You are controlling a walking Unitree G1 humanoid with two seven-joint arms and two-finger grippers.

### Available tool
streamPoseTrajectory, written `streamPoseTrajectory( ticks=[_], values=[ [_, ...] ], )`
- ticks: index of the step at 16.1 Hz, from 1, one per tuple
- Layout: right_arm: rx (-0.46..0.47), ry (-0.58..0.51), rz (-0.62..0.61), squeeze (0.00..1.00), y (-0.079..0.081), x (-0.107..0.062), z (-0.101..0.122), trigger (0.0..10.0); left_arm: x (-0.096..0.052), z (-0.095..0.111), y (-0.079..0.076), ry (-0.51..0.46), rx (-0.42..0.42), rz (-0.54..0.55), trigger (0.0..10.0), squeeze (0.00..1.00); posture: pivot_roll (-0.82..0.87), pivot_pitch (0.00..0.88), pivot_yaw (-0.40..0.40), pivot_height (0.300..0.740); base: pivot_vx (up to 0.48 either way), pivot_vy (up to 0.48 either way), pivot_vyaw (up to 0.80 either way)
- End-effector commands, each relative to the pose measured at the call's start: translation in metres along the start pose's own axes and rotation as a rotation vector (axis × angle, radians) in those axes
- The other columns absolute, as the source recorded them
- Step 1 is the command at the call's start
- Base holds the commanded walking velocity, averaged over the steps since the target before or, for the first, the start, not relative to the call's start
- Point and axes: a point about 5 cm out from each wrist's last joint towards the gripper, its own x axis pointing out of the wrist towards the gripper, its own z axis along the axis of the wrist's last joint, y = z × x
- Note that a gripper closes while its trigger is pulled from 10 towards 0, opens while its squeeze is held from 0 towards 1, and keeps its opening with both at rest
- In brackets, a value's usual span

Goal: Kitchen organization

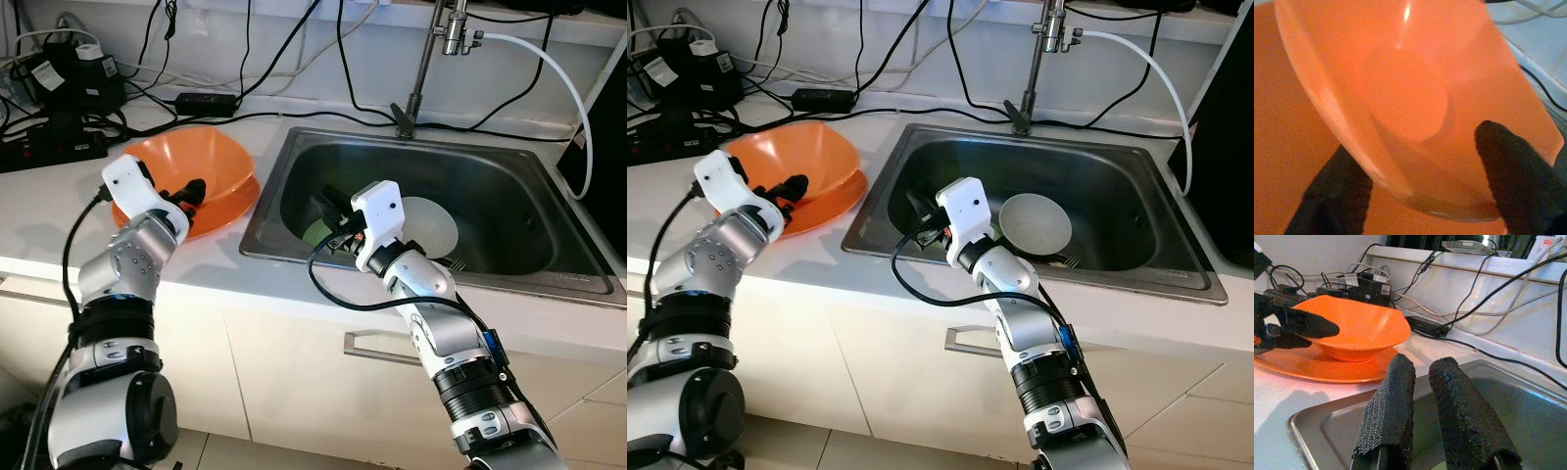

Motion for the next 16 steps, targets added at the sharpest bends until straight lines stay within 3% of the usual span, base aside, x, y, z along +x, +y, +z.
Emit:
streamPoseTrajectory(
  ticks=[1, 16],
  values=[
    [-0.010, -0.011, -0.010, 0.00, -0.0028, 0.0007, 0.0043, 10.0, -0.0014, -0.0040, 0.0046, 0.013, 0.008, 0.029, 0.0, 0.00, 0.11, 0.000, 0.006, 0.740, 0.000, 0.000, 0.00],
    [-0.005, 0.001, -0.020, 0.00, -0.0034, 0.0016, 0.0016, 10.0, -0.0034, 0.0009, 0.0025, -0.034, 0.010, 0.036, 0.0, 0.00, 0.11, 0.000, -0.002, 0.740, 0.000, 0.000, 0.00]
  ],
)
